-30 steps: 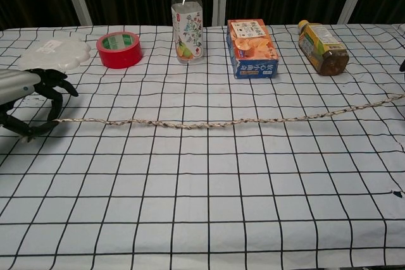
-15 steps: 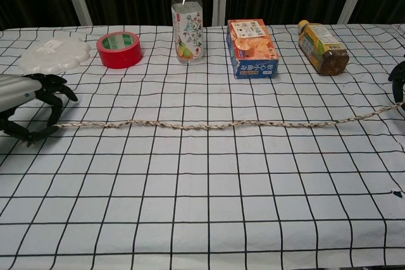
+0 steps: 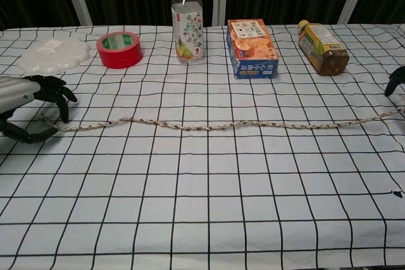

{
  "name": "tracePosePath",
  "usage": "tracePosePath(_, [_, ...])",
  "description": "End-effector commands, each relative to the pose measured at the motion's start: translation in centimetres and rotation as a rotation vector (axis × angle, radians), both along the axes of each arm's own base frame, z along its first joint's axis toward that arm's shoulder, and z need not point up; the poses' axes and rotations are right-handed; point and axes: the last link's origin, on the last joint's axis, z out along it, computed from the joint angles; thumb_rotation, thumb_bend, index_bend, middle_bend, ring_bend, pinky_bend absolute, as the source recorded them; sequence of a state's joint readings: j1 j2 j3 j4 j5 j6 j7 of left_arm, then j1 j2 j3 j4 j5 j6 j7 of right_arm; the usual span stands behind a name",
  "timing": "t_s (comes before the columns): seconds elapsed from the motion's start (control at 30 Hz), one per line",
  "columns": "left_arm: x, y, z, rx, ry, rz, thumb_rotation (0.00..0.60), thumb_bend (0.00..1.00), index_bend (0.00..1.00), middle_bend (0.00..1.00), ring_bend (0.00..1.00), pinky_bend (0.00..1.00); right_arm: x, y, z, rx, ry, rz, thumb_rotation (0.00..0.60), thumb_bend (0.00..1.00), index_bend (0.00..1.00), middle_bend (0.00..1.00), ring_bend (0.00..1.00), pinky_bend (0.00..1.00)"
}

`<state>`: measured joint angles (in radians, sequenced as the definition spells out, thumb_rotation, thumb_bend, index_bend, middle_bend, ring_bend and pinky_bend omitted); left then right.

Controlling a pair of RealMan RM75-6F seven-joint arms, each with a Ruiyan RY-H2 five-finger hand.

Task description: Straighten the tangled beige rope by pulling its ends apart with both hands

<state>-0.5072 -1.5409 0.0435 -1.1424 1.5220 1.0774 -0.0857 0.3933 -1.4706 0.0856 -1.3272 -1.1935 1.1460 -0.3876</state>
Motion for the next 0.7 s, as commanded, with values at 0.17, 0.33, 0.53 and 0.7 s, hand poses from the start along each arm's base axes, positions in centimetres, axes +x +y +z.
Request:
tracePosePath(0.17, [0.4,-0.2,0.2,0.01,-0.014,-0.016,0.414,0.25,0.24,0.09,0.0,0.0,0.3,0.5,0.5,-0.014,-0.018,-0.009,0.6,0.19,0.01,0.06,0.0,0.0])
tracePosePath(0.33, [1.0,-0.3,1.6,0.056,-0.057,-0.027,0.394,0.21,0.21,0.09,0.0,0.0,1.0,0.7,2.1,-0.064,-0.041,0.009,0.6,0.08,0.0,0.02,0.0,0.0])
tracePosePath(0.53, [0.7,0.4,8.0,0.259,-0.124,0.019,0.392,0.19,0.2,0.09,0.0,0.0,2.2,1.5,7.3,-0.19,-0.159,0.053,0.6,0.13,0.0,0.06,0.0,0.0])
tracePosePath(0.7, [-1.0,-1.0,13.8,0.411,-0.106,0.094,0.415,0.19,0.22,0.09,0.0,0.0,2.1,3.1,11.3,-0.234,-0.181,0.104,0.6,0.29,0.05,0.11,0.0,0.02])
